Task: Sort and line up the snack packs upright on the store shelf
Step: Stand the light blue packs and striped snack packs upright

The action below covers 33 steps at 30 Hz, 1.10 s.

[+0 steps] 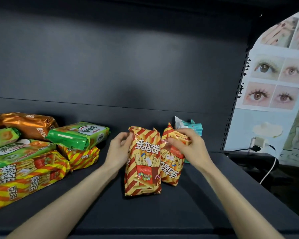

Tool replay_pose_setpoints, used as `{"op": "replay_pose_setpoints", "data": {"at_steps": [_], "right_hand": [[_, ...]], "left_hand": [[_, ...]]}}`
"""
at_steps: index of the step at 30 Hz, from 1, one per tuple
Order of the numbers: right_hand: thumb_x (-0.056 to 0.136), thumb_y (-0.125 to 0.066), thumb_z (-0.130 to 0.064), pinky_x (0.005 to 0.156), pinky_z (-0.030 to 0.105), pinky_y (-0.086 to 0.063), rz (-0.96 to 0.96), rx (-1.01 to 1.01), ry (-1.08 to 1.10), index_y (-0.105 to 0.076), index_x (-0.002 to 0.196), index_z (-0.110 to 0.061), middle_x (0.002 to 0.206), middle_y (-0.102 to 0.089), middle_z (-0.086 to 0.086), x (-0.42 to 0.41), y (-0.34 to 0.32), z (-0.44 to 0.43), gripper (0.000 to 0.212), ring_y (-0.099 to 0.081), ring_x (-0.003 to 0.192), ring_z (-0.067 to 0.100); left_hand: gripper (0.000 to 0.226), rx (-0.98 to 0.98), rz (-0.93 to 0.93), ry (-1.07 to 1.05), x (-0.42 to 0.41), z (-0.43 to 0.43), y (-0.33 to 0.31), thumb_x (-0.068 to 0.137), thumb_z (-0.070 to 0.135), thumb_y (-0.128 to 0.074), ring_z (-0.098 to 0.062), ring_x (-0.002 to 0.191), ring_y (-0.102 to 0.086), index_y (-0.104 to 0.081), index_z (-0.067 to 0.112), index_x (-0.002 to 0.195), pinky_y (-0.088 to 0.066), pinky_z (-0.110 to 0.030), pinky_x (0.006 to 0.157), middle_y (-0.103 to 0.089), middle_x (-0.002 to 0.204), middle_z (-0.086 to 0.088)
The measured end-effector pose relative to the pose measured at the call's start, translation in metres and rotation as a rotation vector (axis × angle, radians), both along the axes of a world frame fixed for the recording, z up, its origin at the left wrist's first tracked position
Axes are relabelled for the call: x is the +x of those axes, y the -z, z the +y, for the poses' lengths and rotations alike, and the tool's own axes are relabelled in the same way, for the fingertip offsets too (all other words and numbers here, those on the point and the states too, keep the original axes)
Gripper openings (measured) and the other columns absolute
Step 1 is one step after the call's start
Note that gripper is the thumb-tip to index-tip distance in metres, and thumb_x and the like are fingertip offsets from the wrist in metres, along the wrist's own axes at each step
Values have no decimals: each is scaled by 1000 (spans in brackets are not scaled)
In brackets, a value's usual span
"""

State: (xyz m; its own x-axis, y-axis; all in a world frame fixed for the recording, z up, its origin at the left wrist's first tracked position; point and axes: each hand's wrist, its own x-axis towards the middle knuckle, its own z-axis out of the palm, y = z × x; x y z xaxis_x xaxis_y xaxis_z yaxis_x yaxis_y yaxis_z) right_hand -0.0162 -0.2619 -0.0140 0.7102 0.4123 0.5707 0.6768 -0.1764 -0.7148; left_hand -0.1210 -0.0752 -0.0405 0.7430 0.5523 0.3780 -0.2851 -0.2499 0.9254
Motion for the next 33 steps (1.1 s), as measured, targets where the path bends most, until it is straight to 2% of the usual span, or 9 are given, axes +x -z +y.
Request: {"op": "replay_pose_setpoints", "data": {"at_steps": [4, 6, 9, 13, 17, 22, 28, 31, 33], "right_hand": [[81, -72, -22, 97, 37, -47, 57, -93, -105, -59, 108, -37, 128, -48, -2, 12, 2, 0, 33, -51, 116, 16], [80, -73, -17, 92, 34, -51, 107, -154, -188, -55, 117, -38, 123, -53, -2, 15, 0, -3, 46, -56, 112, 16], [78, -76, -17, 90, 35, -54, 158, -225, -221, -39, 136, -39, 127, -52, -3, 17, -3, -7, 72, -58, 111, 14], [69, -82, -23, 88, 27, -48, 306, -21, -123, -9, 149, -30, 114, -54, -12, 13, 11, -2, 109, -58, 105, 10], [67, -84, -25, 92, 27, -49, 402, -17, -201, -28, 139, -29, 118, -57, -10, 16, 33, 3, 91, -57, 112, 11], [72, -80, -8, 93, 33, -50, 439, -121, -285, -11, 148, -28, 115, -53, -11, 15, 46, 8, 105, -57, 106, 7], [72, -79, -9, 67, 10, -48, 339, 111, -113, -46, 132, -16, 105, -61, -3, 17, 42, 6, 69, -57, 89, 5], [67, -83, -10, 91, 32, -52, 264, 244, -57, -58, 116, -23, 102, -68, -5, 16, 41, 5, 56, -62, 100, 7], [65, -85, -14, 92, 40, -52, 217, 288, -42, -60, 112, -28, 103, -68, -8, 13, 37, 5, 55, -62, 103, 10]], "left_hand": [[47, -178, 89, 47, -1, -2, 11, 92, 61, -29, -12, 95, -63, -56, 28, 110, -48, -25, 75, -66, 104, 2], [86, -170, 161, 170, -7, 1, 13, 65, 84, -43, -8, 92, -63, -47, 27, 129, -47, -22, 72, -63, 114, 2], [117, -64, 295, 268, -9, 1, 15, 46, 57, -87, -8, 92, -66, -18, 37, 139, -51, -21, 71, -61, 116, 6], [109, -157, 244, 262, -14, 3, 26, 37, 36, -89, -14, 94, -70, -35, 26, 131, -56, -30, 77, -68, 111, 1], [96, -209, 149, 184, -14, 2, 28, 44, 26, -90, -13, 88, -71, -42, 25, 126, -56, -26, 67, -70, 106, 1], [86, -175, 97, 138, -17, 1, 31, 59, 23, -88, -9, 91, -70, -41, 34, 130, -56, -22, 69, -69, 108, 4], [62, -204, 98, 36, -19, 6, 32, 64, 23, -82, -8, 83, -71, -48, 28, 116, -54, -21, 64, -69, 102, 5], [57, -196, 92, 49, -21, 6, 32, 61, 20, -83, -8, 83, -71, -51, 32, 106, -55, -23, 65, -71, 98, 4], [61, -195, 86, 61, -22, 4, 31, 57, 21, -83, -10, 85, -71, -52, 29, 109, -56, -27, 69, -73, 98, 3]]}}
